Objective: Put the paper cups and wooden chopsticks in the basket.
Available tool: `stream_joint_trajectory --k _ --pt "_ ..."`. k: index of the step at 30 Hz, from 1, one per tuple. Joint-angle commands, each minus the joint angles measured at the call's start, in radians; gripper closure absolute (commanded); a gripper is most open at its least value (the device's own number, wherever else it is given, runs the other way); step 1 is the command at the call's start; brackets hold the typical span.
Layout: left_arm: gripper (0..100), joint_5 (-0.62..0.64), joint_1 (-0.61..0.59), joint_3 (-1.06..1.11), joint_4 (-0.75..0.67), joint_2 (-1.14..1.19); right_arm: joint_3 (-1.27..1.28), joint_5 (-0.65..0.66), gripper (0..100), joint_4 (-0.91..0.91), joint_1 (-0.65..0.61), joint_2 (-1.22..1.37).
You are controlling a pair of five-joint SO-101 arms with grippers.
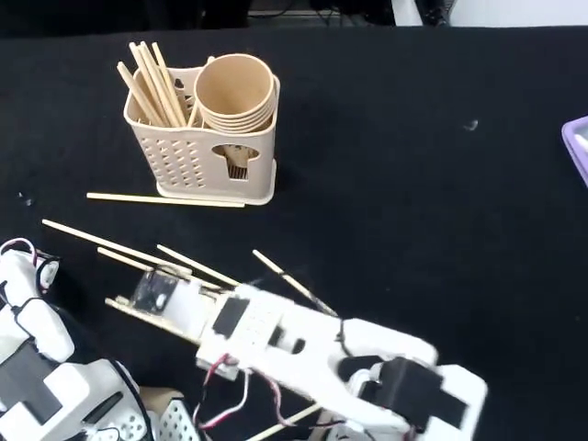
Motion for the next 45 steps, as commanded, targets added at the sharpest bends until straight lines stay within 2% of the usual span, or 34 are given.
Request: stream_joint_trajectory --k 1,8,11,14,18,21,28,35,37,39,42,45 --pt "79 0.002 0.012 -0.053 -0.002 0.005 -0.013 0.011 98.8 0.038 0.087 -0.143" --pt "79 0.002 0.012 -0.053 0.000 0.005 0.070 0.061 98.8 0.038 0.170 -0.360" --pt "79 0.002 0.012 -0.053 0.000 0.005 0.096 0.061 98.7 0.034 0.169 -0.383" --pt "79 0.002 0.012 -0.053 0.000 0.005 0.134 0.055 98.2 -0.011 0.114 -0.380" --pt "79 0.002 0.012 -0.053 -0.002 0.005 0.145 0.046 89.4 -0.034 -0.005 -0.300" --pt "79 0.002 0.012 -0.053 -0.002 0.005 0.105 -0.017 83.1 -0.060 -0.021 -0.186" --pt "79 0.002 0.012 -0.053 -0.002 0.005 -0.050 -0.035 81.2 -0.063 -0.025 0.077" --pt "79 0.002 0.012 -0.053 -0.002 0.005 -0.140 -0.028 81.9 -0.035 -0.026 0.209" --pt "79 0.002 0.012 -0.053 -0.002 0.005 -0.143 -0.026 87.3 -0.026 -0.026 0.217" --pt "79 0.002 0.012 -0.053 -0.002 0.005 -0.143 -0.026 97.9 -0.026 -0.026 0.217" --pt "79 0.002 0.012 -0.053 -0.002 0.005 -0.143 -0.028 96.2 -0.026 -0.023 0.216" --pt "79 0.002 0.012 -0.053 -0.002 0.005 -0.151 -0.028 98.8 -0.018 -0.018 0.199"
